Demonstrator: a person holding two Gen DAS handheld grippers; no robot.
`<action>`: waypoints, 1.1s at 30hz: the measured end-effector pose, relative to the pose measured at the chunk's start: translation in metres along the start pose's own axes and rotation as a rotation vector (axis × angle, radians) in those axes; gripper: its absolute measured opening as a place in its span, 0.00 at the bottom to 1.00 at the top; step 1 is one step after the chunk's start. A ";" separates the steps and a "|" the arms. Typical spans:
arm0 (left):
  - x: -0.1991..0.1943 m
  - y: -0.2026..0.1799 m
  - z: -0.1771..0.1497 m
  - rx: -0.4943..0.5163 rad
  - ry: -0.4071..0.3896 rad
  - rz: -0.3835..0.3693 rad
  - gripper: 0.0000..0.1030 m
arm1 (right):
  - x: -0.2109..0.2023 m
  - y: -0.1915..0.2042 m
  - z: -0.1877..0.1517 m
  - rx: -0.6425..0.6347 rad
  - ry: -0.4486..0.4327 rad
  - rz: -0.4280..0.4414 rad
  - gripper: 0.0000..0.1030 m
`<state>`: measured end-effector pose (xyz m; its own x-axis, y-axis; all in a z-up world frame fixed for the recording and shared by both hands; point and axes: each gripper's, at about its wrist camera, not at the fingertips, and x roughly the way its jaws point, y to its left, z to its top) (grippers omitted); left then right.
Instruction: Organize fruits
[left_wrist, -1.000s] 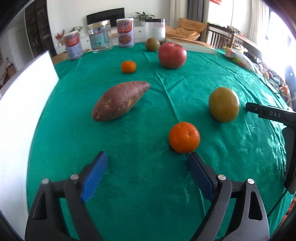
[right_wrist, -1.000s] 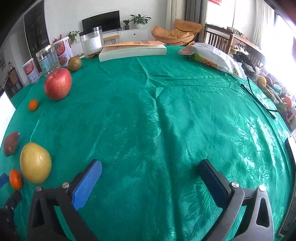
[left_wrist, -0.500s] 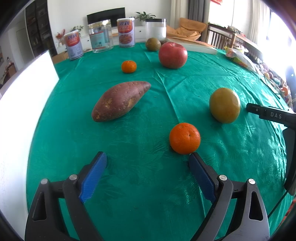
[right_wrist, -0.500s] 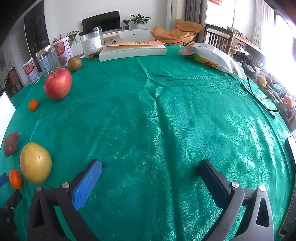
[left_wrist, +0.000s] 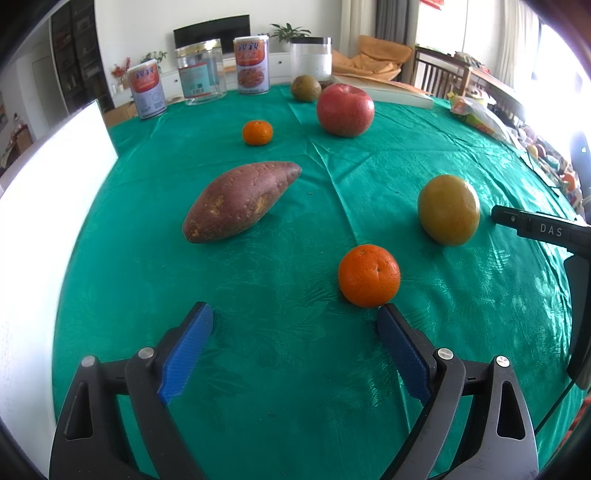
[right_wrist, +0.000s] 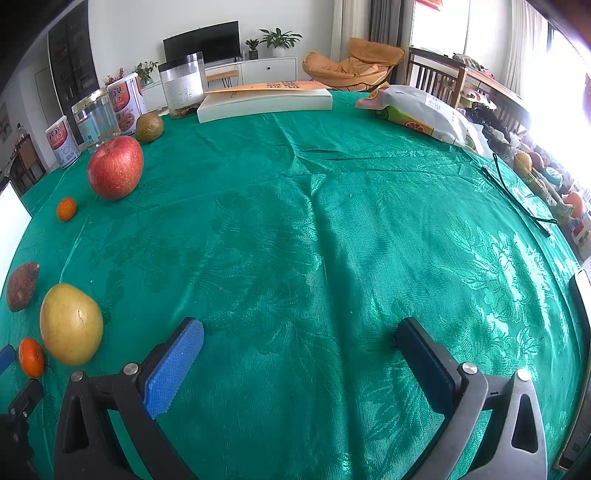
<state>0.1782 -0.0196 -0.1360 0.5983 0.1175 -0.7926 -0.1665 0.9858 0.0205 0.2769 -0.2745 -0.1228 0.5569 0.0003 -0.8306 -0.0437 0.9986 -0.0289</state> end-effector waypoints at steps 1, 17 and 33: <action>0.000 0.000 0.000 0.000 0.000 0.000 0.90 | 0.000 0.000 0.000 0.000 0.000 0.000 1.00; 0.000 0.000 0.000 -0.001 0.000 0.000 0.90 | 0.000 0.000 0.000 0.000 0.000 0.000 1.00; 0.000 0.000 0.000 -0.001 -0.001 0.000 0.90 | 0.001 -0.001 0.000 0.007 -0.002 0.004 1.00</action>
<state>0.1784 -0.0197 -0.1363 0.5987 0.1176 -0.7923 -0.1674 0.9857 0.0198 0.2775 -0.2757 -0.1234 0.5585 0.0040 -0.8295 -0.0398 0.9990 -0.0220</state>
